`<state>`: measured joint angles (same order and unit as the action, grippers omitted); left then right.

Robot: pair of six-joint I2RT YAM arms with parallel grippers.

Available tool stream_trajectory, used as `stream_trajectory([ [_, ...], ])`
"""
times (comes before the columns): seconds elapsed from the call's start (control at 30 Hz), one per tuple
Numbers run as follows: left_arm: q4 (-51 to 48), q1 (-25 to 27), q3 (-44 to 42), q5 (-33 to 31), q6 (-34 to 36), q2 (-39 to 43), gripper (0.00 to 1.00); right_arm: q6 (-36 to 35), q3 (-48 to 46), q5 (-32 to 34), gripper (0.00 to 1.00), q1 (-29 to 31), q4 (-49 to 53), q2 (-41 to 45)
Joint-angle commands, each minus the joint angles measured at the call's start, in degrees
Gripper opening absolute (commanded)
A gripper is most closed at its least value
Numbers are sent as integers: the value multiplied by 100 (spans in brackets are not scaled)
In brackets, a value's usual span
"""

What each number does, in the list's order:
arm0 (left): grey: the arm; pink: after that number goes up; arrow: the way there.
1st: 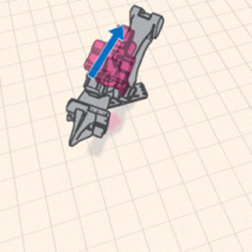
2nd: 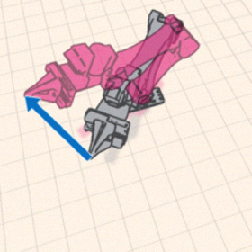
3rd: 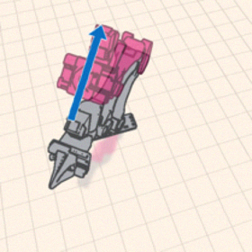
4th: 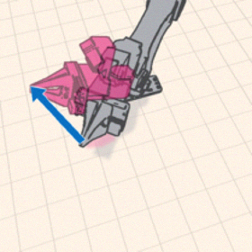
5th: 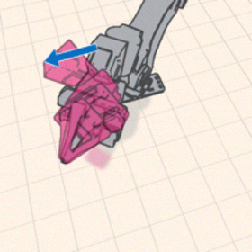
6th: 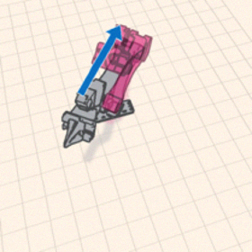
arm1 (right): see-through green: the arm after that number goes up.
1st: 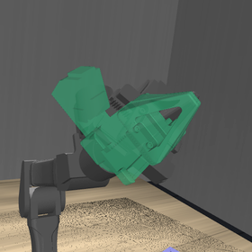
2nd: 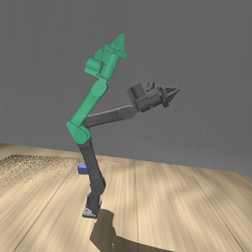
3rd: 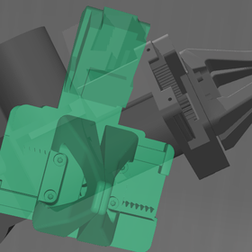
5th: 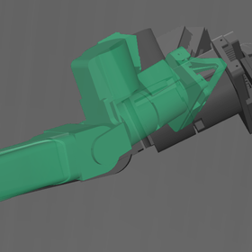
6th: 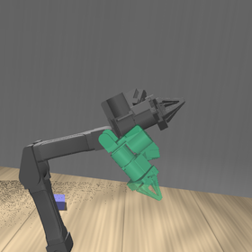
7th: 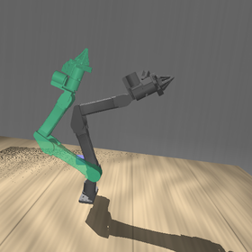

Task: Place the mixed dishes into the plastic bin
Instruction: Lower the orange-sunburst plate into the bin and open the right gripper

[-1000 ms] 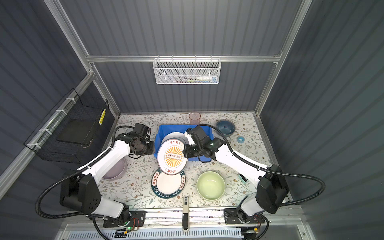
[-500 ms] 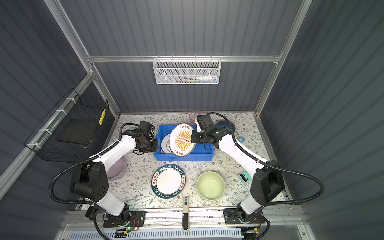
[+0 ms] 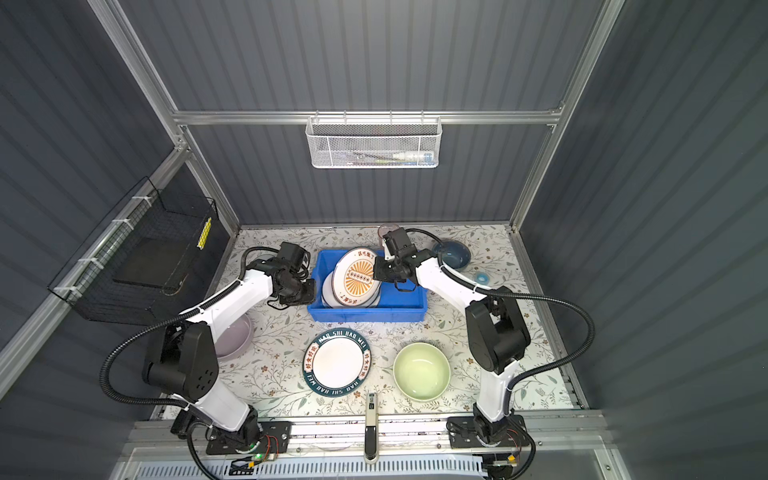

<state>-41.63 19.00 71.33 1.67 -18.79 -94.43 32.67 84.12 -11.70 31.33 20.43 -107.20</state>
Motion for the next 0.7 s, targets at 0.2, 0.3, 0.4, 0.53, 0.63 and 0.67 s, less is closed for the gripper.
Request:
stream_trajectory([
  [0.2,14,-46,144,114,10,-117,20,362,70,-413,3,6,-604,-314],
  [0.3,19,-46,147,115,13,-136,20,432,79,-504,3,9,-670,-465],
  [0.4,24,-46,144,123,7,-137,20,513,53,-582,5,8,-733,-569],
  [0.53,49,-46,131,145,2,-111,20,565,-5,-603,11,17,-777,-629],
  [0.63,58,-46,131,149,4,-109,20,561,-44,-642,22,38,-772,-640],
  [0.67,58,-44,130,154,7,-110,20,550,-53,-594,24,53,-734,-628],
])
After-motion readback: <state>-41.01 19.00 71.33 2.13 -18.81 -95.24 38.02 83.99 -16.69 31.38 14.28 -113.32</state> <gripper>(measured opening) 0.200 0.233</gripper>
